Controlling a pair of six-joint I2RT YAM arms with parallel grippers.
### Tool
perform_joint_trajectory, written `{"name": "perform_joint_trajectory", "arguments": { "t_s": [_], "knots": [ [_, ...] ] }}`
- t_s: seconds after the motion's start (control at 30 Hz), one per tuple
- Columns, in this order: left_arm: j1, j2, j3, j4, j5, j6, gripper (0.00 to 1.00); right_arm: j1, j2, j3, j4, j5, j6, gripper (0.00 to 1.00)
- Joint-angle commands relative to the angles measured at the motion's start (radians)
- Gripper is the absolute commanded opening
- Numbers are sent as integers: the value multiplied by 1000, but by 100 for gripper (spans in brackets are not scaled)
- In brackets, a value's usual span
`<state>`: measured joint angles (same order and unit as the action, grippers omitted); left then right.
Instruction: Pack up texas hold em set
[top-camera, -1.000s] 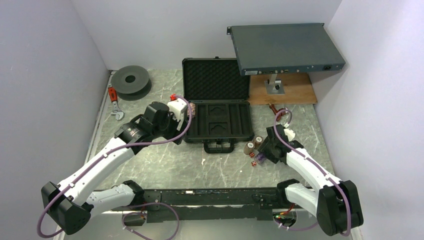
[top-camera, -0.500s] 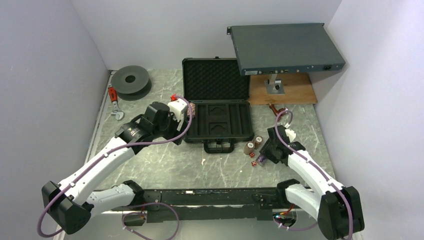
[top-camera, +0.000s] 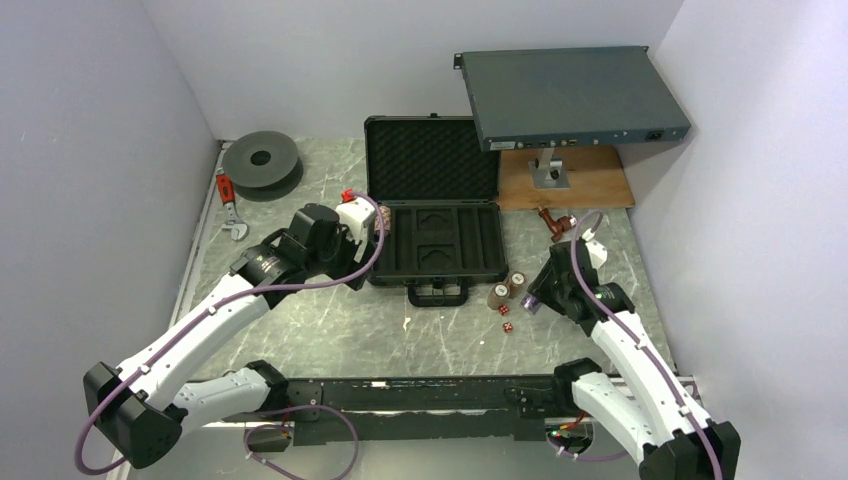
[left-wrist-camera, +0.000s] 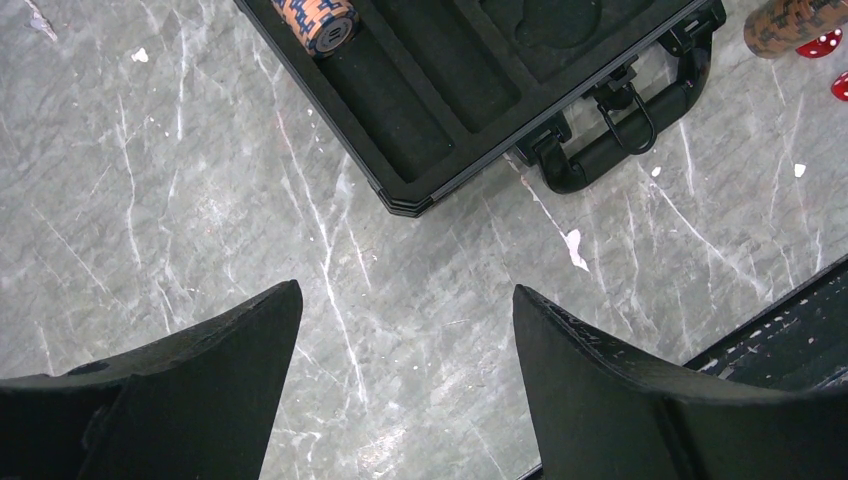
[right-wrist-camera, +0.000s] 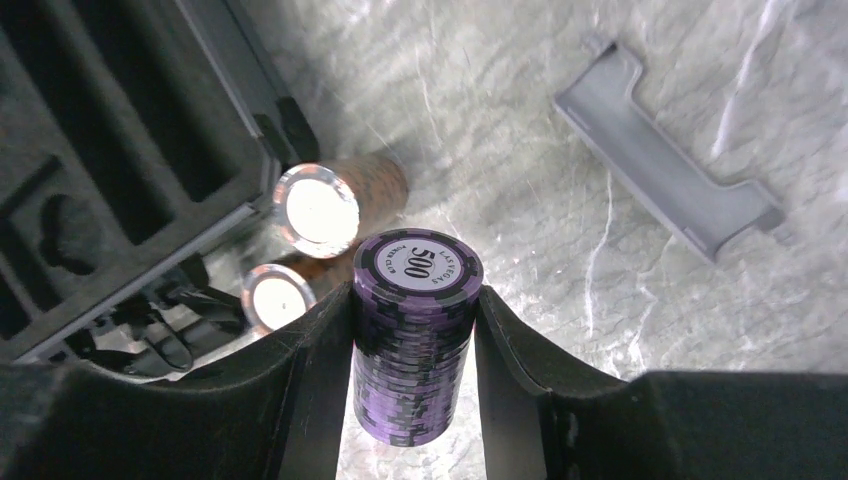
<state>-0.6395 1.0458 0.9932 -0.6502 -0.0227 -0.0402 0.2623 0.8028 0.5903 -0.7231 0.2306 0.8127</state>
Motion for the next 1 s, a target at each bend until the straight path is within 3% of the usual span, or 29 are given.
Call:
{"name": "perform_joint_trajectory", "arguments": {
  "t_s": [0.0, 0.17, 0.43, 0.67, 0.97],
  "knots": [
    [-5, -7, 29, 26, 20, 14, 83, -4, -37, 154, -15, 70, -70, 0],
    [-5, -14, 26, 34, 57, 19, 83, -5, -80, 232, 77, 24, -136, 0],
    [-5, -36, 9, 66, 127, 22, 84, -3, -93, 167, 467, -207, -193, 0],
    [-3, -61, 3, 98, 170, -38, 85, 3, -16, 64, 848, -390, -155, 0],
    [-3, -133, -19, 131, 208, -197, 87, 70, 152, 87, 1118, -580, -206, 0]
  ]
}}
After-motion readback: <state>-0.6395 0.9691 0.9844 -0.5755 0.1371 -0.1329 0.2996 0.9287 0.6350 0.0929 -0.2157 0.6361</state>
